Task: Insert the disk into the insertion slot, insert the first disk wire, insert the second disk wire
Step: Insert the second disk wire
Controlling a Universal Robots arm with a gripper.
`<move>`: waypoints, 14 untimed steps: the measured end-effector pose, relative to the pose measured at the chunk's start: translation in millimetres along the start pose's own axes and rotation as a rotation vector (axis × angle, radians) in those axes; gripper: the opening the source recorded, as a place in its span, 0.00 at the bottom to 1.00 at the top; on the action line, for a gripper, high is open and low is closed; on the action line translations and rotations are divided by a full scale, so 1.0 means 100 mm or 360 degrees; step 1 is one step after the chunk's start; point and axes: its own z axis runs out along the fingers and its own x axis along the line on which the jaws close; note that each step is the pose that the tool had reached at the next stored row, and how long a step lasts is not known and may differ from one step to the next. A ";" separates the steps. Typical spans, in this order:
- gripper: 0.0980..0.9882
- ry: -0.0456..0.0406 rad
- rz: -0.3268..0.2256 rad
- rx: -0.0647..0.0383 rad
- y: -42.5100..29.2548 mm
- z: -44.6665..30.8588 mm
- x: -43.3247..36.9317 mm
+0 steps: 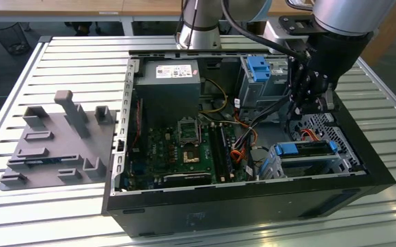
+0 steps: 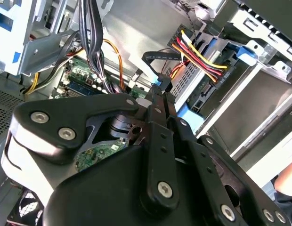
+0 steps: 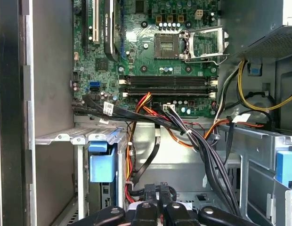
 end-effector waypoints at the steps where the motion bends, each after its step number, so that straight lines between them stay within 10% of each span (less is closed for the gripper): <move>1: 0.08 0.0001 0.0000 0.0000 -0.001 -0.007 -0.002; 14: 0.23 0.0005 0.0000 0.0000 -0.020 -0.013 -0.059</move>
